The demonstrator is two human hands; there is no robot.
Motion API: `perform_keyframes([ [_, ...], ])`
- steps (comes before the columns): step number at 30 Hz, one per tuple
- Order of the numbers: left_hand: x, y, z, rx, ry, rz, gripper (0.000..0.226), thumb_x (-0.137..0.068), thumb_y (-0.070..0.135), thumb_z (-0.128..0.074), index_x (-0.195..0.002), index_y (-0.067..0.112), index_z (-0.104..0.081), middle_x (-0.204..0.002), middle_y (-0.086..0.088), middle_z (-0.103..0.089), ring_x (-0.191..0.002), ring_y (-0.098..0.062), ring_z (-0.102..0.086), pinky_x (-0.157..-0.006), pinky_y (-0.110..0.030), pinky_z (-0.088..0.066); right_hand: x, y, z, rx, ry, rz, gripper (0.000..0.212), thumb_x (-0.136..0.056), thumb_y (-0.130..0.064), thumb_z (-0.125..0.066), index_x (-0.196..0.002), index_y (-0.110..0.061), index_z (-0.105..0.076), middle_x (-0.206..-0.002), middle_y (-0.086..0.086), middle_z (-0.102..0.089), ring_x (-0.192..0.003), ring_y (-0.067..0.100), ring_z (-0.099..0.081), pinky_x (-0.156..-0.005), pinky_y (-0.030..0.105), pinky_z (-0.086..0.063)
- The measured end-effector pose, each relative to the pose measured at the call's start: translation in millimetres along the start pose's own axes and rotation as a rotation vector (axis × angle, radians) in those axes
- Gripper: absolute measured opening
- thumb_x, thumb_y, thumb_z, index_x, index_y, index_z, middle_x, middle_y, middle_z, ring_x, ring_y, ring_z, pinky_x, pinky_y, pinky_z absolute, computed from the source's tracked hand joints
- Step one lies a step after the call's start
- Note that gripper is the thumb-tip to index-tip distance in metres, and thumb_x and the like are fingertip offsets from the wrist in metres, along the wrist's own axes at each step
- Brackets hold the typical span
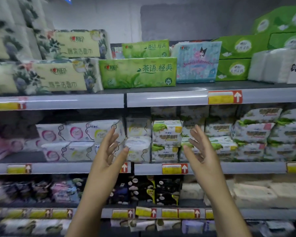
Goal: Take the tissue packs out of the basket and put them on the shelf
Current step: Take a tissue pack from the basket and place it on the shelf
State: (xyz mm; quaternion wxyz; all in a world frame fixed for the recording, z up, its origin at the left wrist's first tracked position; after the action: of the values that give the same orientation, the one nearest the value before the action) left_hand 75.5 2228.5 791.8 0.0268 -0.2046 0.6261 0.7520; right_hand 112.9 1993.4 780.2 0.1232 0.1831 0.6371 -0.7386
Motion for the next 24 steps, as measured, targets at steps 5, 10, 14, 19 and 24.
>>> perform_keyframes([
  [5,15.2,-10.5,19.2,0.015,-0.066,0.018,0.055,-0.081,0.044,-0.055,-0.126,0.064,-0.032,-0.14,0.029,-0.042,-0.129,0.005,-0.041,-0.103,-0.027,-0.035,31.8,0.7,-22.2,0.031,0.048,-0.02,0.056,-0.091,-0.029,-0.055,-0.131,-0.054,-0.024,-0.131,-0.034,-0.037,-0.121,-0.01,-0.04,-0.08,-0.002,-0.038],
  [10,25.5,-19.8,29.7,0.074,-0.106,0.05,0.057,-0.078,0.046,-0.054,-0.129,0.06,-0.031,-0.14,0.027,-0.041,-0.131,0.003,-0.039,-0.1,-0.025,-0.034,49.3,0.5,-25.6,0.072,0.084,-0.058,0.06,-0.09,-0.034,-0.054,-0.143,-0.042,-0.027,-0.136,-0.026,-0.04,-0.128,0.0,-0.042,-0.095,0.021,-0.04],
  [14,28.6,-28.3,35.5,0.097,-0.104,0.067,0.051,-0.086,0.037,-0.054,-0.127,0.059,-0.033,-0.141,0.025,-0.042,-0.132,0.001,-0.039,-0.102,-0.025,-0.034,55.1,0.0,-29.5,0.056,0.088,-0.086,0.059,-0.091,-0.032,-0.053,-0.142,-0.041,-0.026,-0.138,-0.023,-0.041,-0.128,0.002,-0.042,-0.09,0.013,-0.04],
  [19,28.6,-35.5,36.1,0.11,-0.082,0.086,0.061,-0.09,0.032,-0.055,-0.142,0.049,-0.027,-0.145,0.02,-0.041,-0.131,-0.001,-0.041,-0.1,-0.025,-0.034,59.6,2.7,-27.8,0.093,0.058,-0.111,0.065,-0.087,-0.039,-0.053,-0.145,-0.039,-0.023,-0.146,-0.019,-0.035,-0.134,0.002,-0.035,-0.104,0.029,-0.039],
  [24,30.6,-40.8,30.5,0.122,-0.064,0.156,0.063,-0.094,0.029,-0.052,-0.148,0.042,-0.021,-0.145,0.019,-0.041,-0.125,-0.002,-0.043,-0.095,-0.027,-0.034,57.1,1.3,-15.8,0.143,0.064,-0.142,0.067,-0.089,-0.035,-0.055,-0.146,-0.039,-0.02,-0.15,-0.017,-0.031,-0.132,-0.001,-0.033,-0.107,0.03,-0.036],
])
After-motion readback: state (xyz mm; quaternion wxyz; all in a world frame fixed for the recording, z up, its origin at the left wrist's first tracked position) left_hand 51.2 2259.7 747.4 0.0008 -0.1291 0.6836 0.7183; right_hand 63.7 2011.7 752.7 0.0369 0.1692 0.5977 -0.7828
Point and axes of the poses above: each hand's wrist, its own x-axis away from the middle knuckle, its own z-axis out of the back of the hand, y = z × x, the point moved 8 cm from there along -x, towards the middle knuckle
